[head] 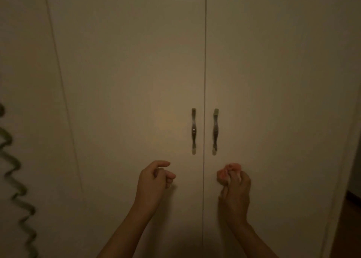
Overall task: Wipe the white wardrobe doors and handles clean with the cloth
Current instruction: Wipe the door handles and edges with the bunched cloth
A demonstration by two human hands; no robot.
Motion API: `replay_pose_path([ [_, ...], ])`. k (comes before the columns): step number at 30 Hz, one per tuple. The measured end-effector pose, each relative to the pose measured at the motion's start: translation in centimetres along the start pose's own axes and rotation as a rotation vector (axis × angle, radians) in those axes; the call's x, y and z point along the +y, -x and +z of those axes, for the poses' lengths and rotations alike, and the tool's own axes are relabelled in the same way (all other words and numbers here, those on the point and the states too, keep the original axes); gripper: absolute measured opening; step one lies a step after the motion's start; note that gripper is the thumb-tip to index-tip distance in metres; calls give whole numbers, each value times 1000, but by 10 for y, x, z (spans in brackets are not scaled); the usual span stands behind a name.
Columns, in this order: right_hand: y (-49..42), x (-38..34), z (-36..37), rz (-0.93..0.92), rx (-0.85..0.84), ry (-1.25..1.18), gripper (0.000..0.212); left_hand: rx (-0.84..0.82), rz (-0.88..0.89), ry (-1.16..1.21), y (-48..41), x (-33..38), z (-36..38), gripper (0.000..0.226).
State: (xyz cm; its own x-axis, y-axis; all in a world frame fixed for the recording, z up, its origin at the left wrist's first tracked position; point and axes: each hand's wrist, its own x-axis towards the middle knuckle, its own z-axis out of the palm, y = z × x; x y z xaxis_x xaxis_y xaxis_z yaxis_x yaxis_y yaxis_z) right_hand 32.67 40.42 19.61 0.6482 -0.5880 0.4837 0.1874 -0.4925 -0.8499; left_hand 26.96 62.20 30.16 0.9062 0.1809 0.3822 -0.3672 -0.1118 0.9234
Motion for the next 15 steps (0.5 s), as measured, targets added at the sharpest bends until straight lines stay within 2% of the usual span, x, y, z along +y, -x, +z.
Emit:
replay_pose_path([
  [2, 10, -15, 21, -29, -42, 16, 34, 22, 6, -7, -1, 1, -19, 34],
  [5, 27, -46, 38, -331, -127, 21, 30, 57, 7, -22, -2, -1, -48, 35],
  [8, 37, -61, 60, -482, -242, 62, 32, 100, -3, -38, -2, -3, -79, 35],
  [11, 50, -77, 86, -482, -169, 124, 36, 135, 0, -61, -1, -1, -106, 35],
  [13, 61, -89, 103, -649, -140, 225, 35, 160, 0, -73, 0, 0, -124, 35],
  [15, 67, -103, 120, -805, -170, 288, 50, 183, -3, -82, 2, 1, -140, 35],
])
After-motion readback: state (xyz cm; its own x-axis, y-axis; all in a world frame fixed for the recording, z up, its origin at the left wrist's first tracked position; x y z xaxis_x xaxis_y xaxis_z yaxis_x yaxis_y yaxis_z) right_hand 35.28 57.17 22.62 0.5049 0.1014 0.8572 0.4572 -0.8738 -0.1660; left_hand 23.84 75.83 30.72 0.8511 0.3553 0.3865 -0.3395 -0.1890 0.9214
